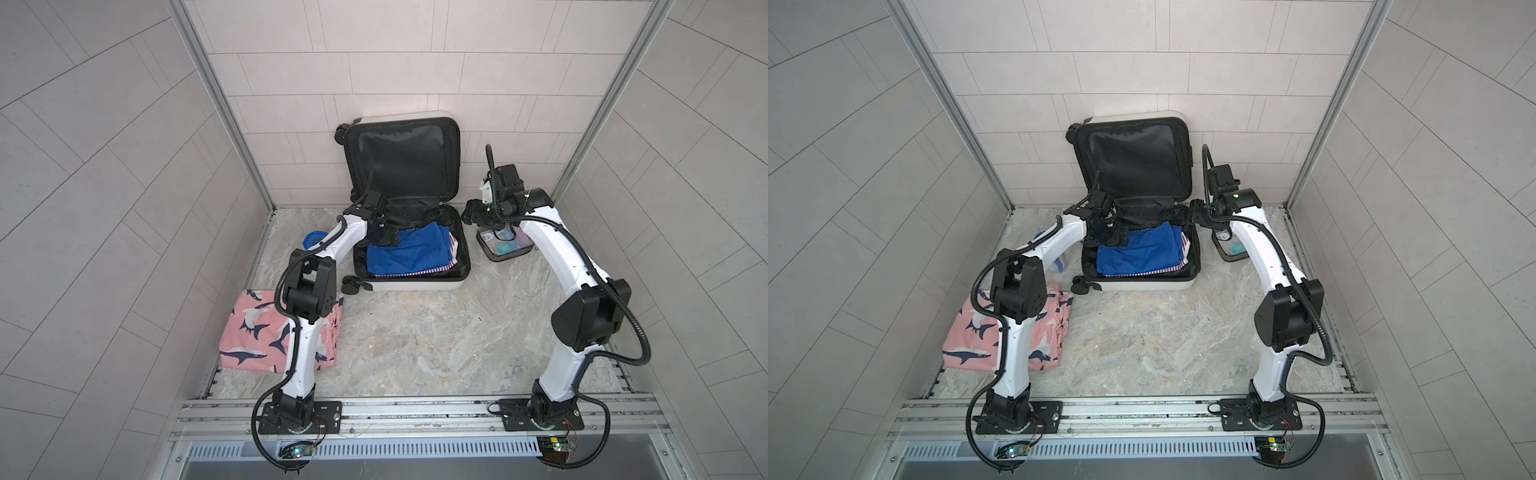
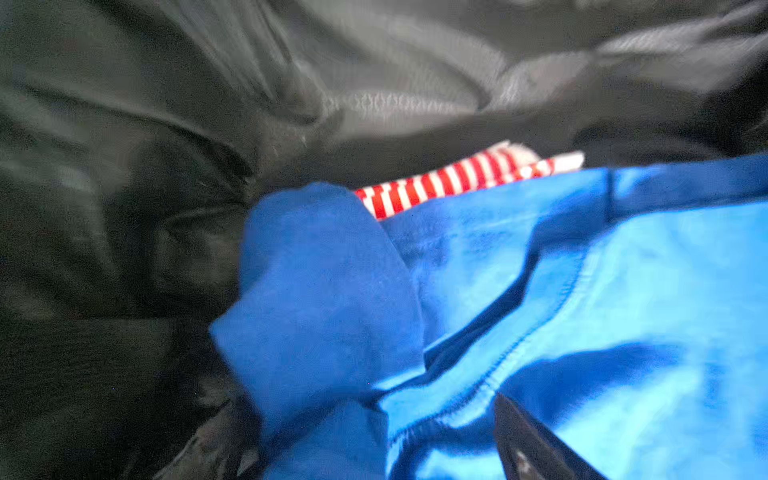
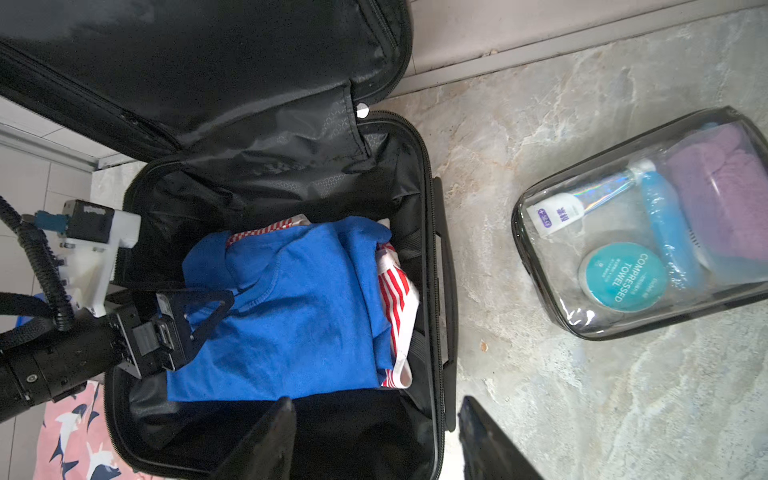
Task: Pack the luggage
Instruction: 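Open both grippers and withdraw them from the suitcase, then move the left gripper to the pink shark shirt while the right gripper approaches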
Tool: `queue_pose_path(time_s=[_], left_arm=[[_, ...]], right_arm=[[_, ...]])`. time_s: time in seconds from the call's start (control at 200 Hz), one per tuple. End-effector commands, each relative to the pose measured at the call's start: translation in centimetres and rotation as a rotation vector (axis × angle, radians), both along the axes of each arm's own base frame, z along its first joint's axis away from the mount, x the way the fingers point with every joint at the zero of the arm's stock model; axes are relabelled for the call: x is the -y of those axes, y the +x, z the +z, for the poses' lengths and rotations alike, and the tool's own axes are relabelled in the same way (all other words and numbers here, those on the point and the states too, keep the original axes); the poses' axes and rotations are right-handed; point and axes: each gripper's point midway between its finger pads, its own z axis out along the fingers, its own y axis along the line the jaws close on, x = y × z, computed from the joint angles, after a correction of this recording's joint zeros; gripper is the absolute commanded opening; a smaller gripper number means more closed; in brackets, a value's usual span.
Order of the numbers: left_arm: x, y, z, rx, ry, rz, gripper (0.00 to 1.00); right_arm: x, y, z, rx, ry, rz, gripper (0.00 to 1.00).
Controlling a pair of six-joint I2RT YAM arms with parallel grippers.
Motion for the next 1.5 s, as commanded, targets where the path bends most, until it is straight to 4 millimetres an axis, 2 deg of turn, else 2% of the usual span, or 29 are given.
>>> queue_pose_path(time_s=[0.0, 0.235, 0.435, 0.575, 0.695, 0.836, 0.911, 1.011, 1.041, 1.061, 1.076, 1.116, 1.241, 1.381, 1.491], left_arm=[[-0.8, 0.0, 6.5, 0.113, -0.008, -0.007, 0.97], [0.5, -1.6, 11.2, 0.198, -0.047, -0.062, 0.97], [1.4, -4.2, 16.2, 0.330, -0.088, -0.103, 0.98], [1.2, -6.5, 20.0, 0.485, -0.160, -0.095, 0.97], [1.2, -9.4, 23.3, 0.609, -0.262, -0.133, 0.97], [-0.4, -12.6, 26.1, 0.735, -0.306, -0.124, 1.00], [-1.3, -14.2, 27.0, 0.754, -0.295, -0.118, 1.00], [-3.2, -15.6, 26.7, 0.730, -0.241, -0.062, 1.00], [-3.7, -15.9, 26.3, 0.713, -0.219, -0.052, 1.00], [-3.9, -16.2, 25.9, 0.698, -0.209, -0.047, 1.00], [-4.2, -16.4, 25.6, 0.688, -0.197, -0.038, 1.00], [-5.0, -16.8, 24.6, 0.649, -0.164, -0.011, 0.97], [-7.6, -18.8, 19.7, 0.495, -0.045, 0.072, 0.94], [-10.0, -21.9, 13.6, 0.339, 0.017, 0.163, 0.92], [-12.3, -24.4, 9.5, 0.252, 0.089, 0.245, 0.90]], right_arm=[[0.3, -1.2, 1.9, 0.054, -0.021, 0.013, 0.65], [0.5, -3.1, 2.8, 0.091, -0.012, 0.024, 0.64], [1.0, -4.8, 3.8, 0.140, -0.021, 0.027, 0.64], [2.6, -5.9, 5.1, 0.204, -0.067, -0.026, 0.65], [3.9, -6.7, 6.5, 0.286, -0.079, -0.091, 0.66], [4.2, -7.9, 7.8, 0.376, -0.068, -0.083, 0.71], [4.4, -8.6, 8.3, 0.411, -0.067, -0.089, 0.72], [5.1, -9.4, 8.1, 0.425, -0.059, -0.125, 0.74], [5.4, -9.7, 7.8, 0.417, -0.059, -0.146, 0.84], [6.0, -10.0, 7.5, 0.400, -0.061, -0.181, 0.97], [6.4, -10.3, 7.1, 0.380, -0.062, -0.210, 0.99], [7.1, -10.6, 6.4, 0.357, -0.067, -0.244, 1.00], [6.8, -11.5, 4.3, 0.295, -0.069, -0.205, 1.00], [5.4, -12.6, 1.1, 0.213, -0.019, -0.144, 0.97], [3.6, -13.7, -1.5, 0.157, 0.043, -0.069, 0.94]])
